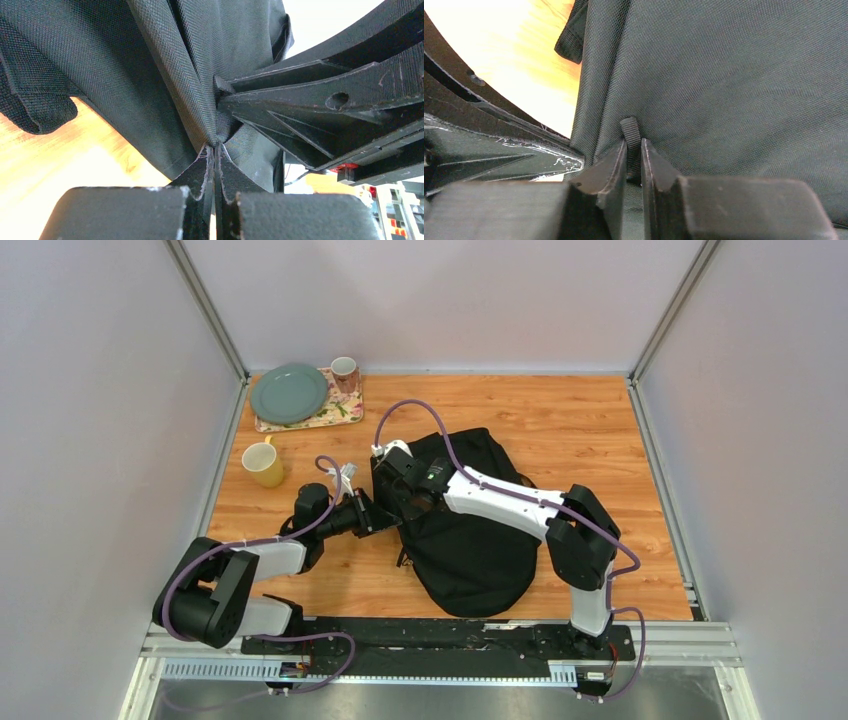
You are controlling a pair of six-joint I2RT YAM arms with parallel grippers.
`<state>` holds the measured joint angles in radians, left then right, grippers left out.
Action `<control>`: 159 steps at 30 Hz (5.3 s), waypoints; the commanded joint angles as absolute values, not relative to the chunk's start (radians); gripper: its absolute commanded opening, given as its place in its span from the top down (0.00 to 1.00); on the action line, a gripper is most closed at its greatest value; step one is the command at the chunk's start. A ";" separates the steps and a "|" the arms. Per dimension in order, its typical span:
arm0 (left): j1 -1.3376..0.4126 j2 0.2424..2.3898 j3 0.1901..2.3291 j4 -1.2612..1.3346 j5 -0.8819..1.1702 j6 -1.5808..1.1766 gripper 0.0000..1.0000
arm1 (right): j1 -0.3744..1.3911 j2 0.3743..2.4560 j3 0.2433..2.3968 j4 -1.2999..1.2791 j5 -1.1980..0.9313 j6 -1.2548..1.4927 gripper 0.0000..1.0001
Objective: Pack the student bag
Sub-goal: Zip the student bag at the center of the board.
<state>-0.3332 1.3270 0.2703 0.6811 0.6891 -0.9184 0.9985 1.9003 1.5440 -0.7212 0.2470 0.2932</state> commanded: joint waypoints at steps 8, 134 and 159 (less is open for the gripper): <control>-0.341 1.304 0.259 0.742 0.730 -0.923 0.84 | 1.003 1.875 1.531 -0.710 0.362 0.339 1.00; -0.282 1.292 0.532 0.115 0.744 -0.489 0.53 | 0.390 1.259 0.845 -0.314 -0.166 0.664 0.49; -0.284 1.370 0.463 0.299 0.819 -0.606 0.66 | 0.434 1.492 0.931 -0.305 -0.109 0.597 0.67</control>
<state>-0.2852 1.3590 0.4660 0.2447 0.7807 -0.5976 0.4202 1.4231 0.9001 -0.3309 -0.0704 0.5842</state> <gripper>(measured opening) 0.372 0.367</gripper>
